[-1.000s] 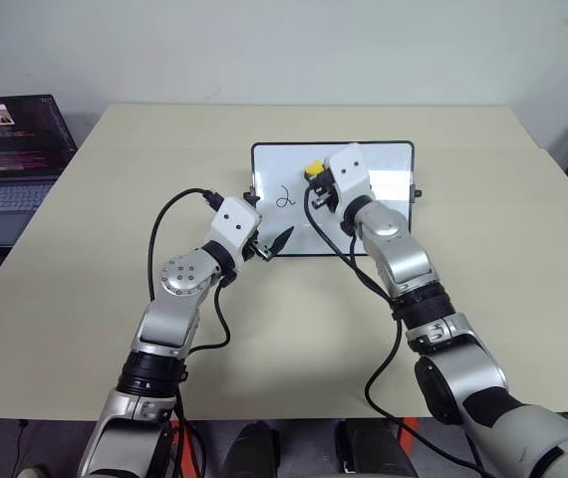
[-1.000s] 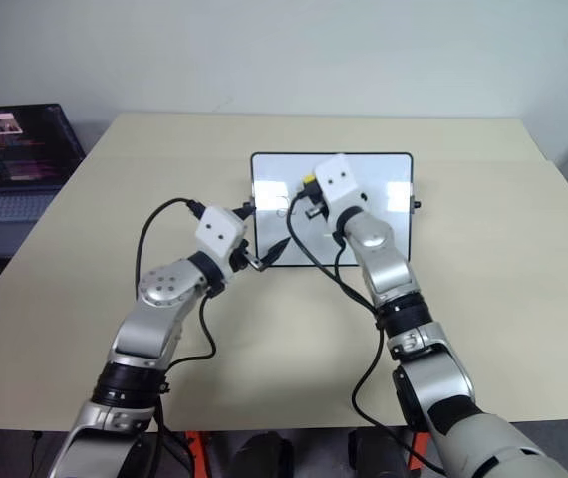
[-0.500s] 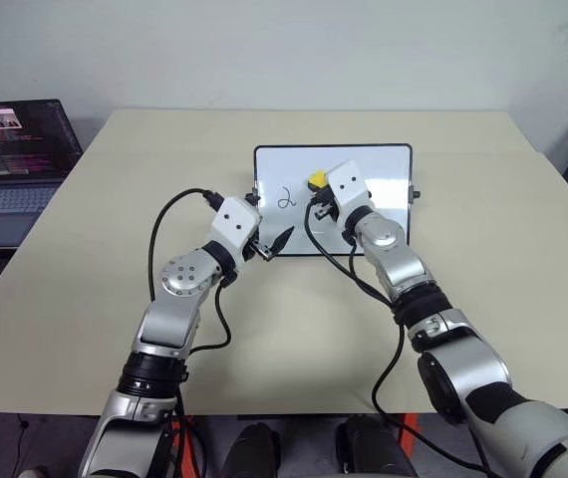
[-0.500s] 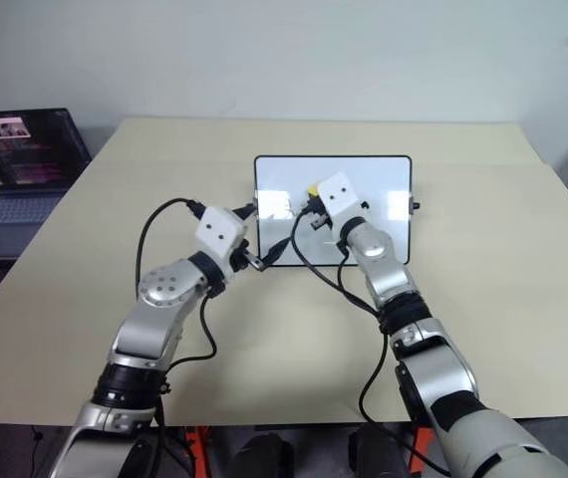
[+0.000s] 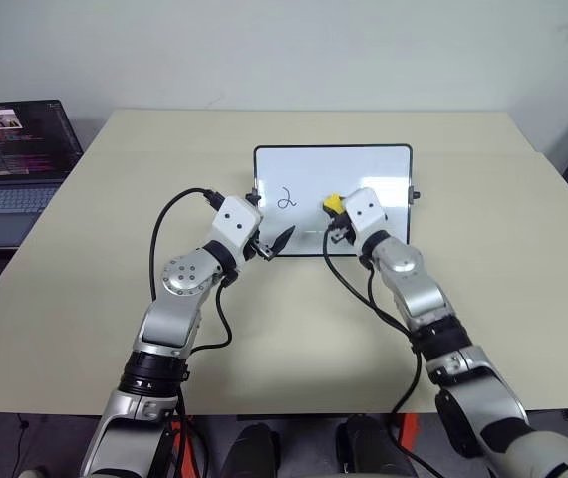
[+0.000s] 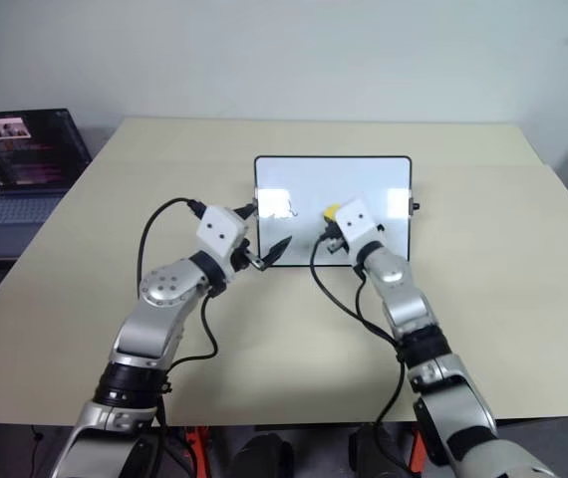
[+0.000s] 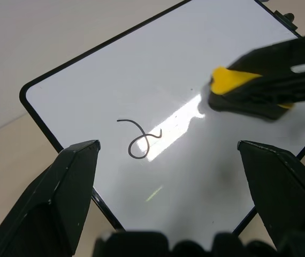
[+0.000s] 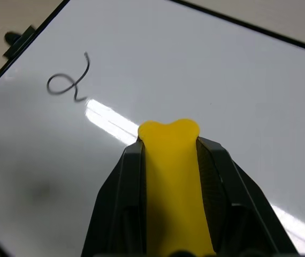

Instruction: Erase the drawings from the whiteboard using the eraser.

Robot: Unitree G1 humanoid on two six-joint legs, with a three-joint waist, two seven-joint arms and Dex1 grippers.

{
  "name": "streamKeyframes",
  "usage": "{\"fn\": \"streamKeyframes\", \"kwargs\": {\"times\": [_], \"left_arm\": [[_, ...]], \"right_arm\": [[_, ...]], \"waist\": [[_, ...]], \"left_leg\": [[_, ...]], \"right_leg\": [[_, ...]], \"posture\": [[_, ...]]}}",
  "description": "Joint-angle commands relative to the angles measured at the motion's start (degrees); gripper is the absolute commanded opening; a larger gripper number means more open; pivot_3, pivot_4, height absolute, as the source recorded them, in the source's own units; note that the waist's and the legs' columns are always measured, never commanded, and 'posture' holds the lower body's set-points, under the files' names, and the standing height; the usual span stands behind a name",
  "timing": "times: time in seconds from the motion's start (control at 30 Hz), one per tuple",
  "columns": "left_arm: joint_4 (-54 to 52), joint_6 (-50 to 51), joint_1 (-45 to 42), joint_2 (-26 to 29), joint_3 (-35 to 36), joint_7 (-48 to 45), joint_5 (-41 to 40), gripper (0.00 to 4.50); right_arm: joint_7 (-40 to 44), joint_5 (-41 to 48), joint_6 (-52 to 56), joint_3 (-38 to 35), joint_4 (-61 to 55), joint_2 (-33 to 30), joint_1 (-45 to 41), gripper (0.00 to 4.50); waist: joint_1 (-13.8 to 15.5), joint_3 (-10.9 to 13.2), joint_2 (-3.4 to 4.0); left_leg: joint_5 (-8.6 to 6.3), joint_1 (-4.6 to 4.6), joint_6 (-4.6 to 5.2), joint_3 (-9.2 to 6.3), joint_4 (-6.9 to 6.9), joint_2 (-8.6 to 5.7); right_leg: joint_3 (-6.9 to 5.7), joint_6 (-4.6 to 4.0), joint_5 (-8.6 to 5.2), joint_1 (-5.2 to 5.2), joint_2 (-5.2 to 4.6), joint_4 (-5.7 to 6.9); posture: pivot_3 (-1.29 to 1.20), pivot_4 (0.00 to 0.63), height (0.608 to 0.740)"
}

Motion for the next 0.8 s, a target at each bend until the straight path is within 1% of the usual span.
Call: {"fn": "streamKeyframes", "kwargs": {"times": [0.03, 0.13, 0.23, 0.33, 0.6, 0.8], "left_arm": [[-1.07, -0.92, -1.18, -0.06, 0.86, 0.58, -0.36, 4.50], [-0.98, -0.95, -1.15, -0.15, 0.88, 0.56, -0.40, 4.50], [-0.96, -0.93, -1.15, -0.28, 0.83, 0.50, -0.45, 4.50], [-0.33, -1.28, -1.28, -0.36, 0.66, 0.31, -0.42, 4.50], [0.41, -1.64, -2.10, -0.38, 0.48, -0.16, -0.43, 4.50], [0.41, -1.97, -2.10, -0.39, 0.31, -0.38, -0.44, 4.50]], "right_arm": [[1.77, -1.02, 5.88, 0.39, -3.51, -2.22, 4.71, 1.07], [2.54, -0.78, 7.98, 0.14, -7.65, -3.56, 7.33, 1.07], [2.64, 0.04, 10.48, -1.06, -11.23, -4.14, 8.01, 1.07], [2.40, 1.41, 12.57, -2.47, -14.46, -3.89, 6.81, 1.07], [1.57, 4.30, 19.56, -5.36, -22.20, -2.98, 3.46, 1.07], [0.68, 5.06, 26.29, -5.70, -30.40, -2.48, 5.03, 1.07]], "waist": [[0.00, 0.00, 0.00], [0.00, 0.02, 0.01], [-0.03, 0.03, 0.02], [0.01, 0.03, 0.02], [0.03, 0.13, 0.08], [0.04, 0.13, 0.08]], "left_leg": [[0.00, 0.03, 0.00, 0.00, 0.00, 0.00], [0.00, 0.19, 0.00, -0.02, -0.02, 0.00], [-0.01, 0.55, 0.01, -0.16, -0.10, 0.02], [-0.01, 0.46, 0.01, -0.30, -0.09, 0.03], [-0.01, 0.26, 0.01, -0.49, -0.19, 0.04], [-0.01, 0.23, 0.00, -0.48, -0.57, 0.05]], "right_leg": [[0.00, 0.00, 0.00, 0.02, 0.00, 0.00], [-0.02, 0.01, -0.01, 0.21, 0.02, -0.06], [-0.17, 0.02, -0.01, 0.77, 0.03, -0.43], [-0.34, 0.06, 0.08, 0.82, 0.03, -0.70], [-0.54, 0.05, 0.07, 0.74, 0.00, -0.89], [-0.56, 0.03, 0.05, 0.69, -0.03, -1.17]], "posture": [[0.00, 0.150, 0.740], [0.00, 0.150, 0.740], [0.00, 0.150, 0.740], [0.00, 0.150, 0.740], [0.00, 0.150, 0.740], [0.00, 0.150, 0.740]]}}
